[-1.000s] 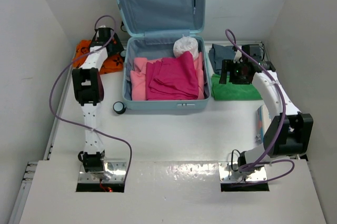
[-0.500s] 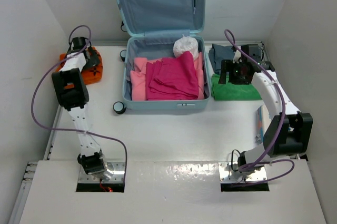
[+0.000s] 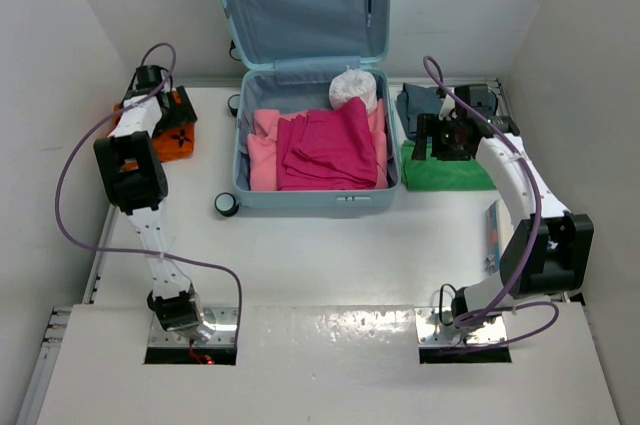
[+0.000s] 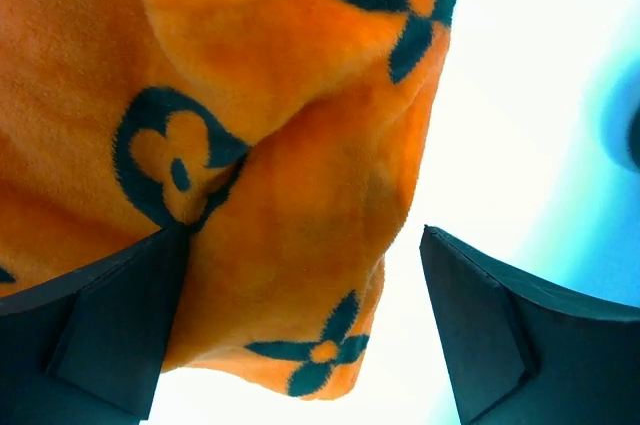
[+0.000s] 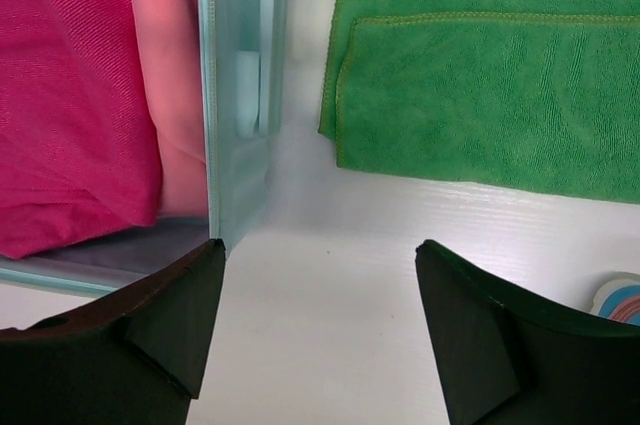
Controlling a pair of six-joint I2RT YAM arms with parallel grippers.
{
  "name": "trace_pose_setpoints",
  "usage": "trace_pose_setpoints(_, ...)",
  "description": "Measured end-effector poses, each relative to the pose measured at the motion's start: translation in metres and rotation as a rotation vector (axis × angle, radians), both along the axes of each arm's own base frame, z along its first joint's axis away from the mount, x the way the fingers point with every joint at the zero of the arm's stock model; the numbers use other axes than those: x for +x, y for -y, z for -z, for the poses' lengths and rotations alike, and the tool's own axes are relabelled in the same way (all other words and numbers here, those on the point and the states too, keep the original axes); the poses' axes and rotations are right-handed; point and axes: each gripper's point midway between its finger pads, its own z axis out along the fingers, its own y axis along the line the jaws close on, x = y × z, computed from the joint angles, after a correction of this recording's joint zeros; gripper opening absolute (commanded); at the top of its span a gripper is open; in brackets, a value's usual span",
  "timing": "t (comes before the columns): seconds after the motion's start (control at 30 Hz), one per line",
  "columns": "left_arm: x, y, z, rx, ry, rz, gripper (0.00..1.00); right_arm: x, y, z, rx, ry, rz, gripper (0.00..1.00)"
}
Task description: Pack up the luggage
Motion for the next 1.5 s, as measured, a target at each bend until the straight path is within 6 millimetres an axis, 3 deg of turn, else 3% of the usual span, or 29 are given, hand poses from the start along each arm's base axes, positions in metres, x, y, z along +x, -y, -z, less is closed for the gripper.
trace_pose_setpoints(0.17, -0.006, 0.003, 0.011, 0.109, -0.085, -0.021, 1.0, 0.0, -0.003, 0.0, 0.0, 0.0, -0.007, 0.76)
trace_pose_setpoints(0.3, -0.005, -0.001, 0.04, 0.187, -0.167, -0.053, 1.0, 0.005, -0.004, -0.002, 0.001, 0.004, -0.012, 0.76)
trace_pose_setpoints(0.4, -0.001, -0.003, 0.038, 0.198, -0.162, -0.075, 0.93, 0.006, -0.005, -0.002, 0.001, 0.003, -0.013, 0.76)
trace_pose_setpoints(0.5, -0.001, -0.007, 0.04, 0.2, -0.161, -0.095, 0.68, 0.007, -0.005, -0.001, 0.001, 0.0, -0.013, 0.73)
trace_pose_setpoints(0.53, -0.002, -0.009, 0.04, 0.2, -0.162, -0.102, 0.44, 0.007, -0.005, 0.0, 0.002, -0.002, -0.013, 0.73)
trace_pose_setpoints(0.57, -0.002, -0.011, 0.04, 0.193, -0.159, -0.111, 0.34, 0.007, -0.005, -0.001, 0.002, -0.003, -0.014, 0.71)
trace_pose_setpoints(0.6, -0.003, -0.015, 0.04, 0.189, -0.152, -0.108, 0.16, 0.007, -0.005, -0.001, 0.002, -0.002, -0.015, 0.7)
trace_pose_setpoints(0.73, -0.002, -0.008, 0.025, 0.088, -0.091, -0.083, 0.0, 0.008, -0.006, -0.003, 0.006, 0.002, -0.018, 0.7)
trace_pose_setpoints(0.83, -0.002, 0.003, 0.001, 0.029, -0.037, -0.088, 0.0, 0.008, -0.007, -0.003, 0.009, 0.001, -0.02, 0.69)
trace_pose_setpoints(0.93, 0.001, 0.04, -0.04, 0.003, 0.037, -0.07, 0.0, 0.007, -0.008, -0.003, 0.014, 0.0, -0.025, 0.68)
trace_pose_setpoints(1.1, -0.001, 0.172, -0.122, -0.038, 0.194, 0.116, 0.0, 0.007, -0.013, -0.003, 0.016, 0.0, -0.037, 0.68)
trace_pose_setpoints(1.17, -0.006, 0.224, -0.136, -0.053, 0.227, 0.204, 0.0, 0.007, -0.013, -0.003, 0.017, 0.0, -0.038, 0.68)
trace_pose_setpoints(1.27, -0.003, 0.269, -0.129, -0.067, 0.22, 0.268, 0.0, 0.007, -0.014, -0.003, 0.018, 0.0, -0.039, 0.68)
trace_pose_setpoints(1.33, 0.007, 0.284, -0.118, -0.083, 0.209, 0.274, 0.0, 0.007, -0.014, -0.003, 0.017, 0.0, -0.039, 0.68)
trace_pose_setpoints(1.5, 0.027, 0.299, -0.09, -0.111, 0.19, 0.267, 0.0, 0.007, -0.014, -0.002, 0.017, -0.003, -0.04, 0.68)
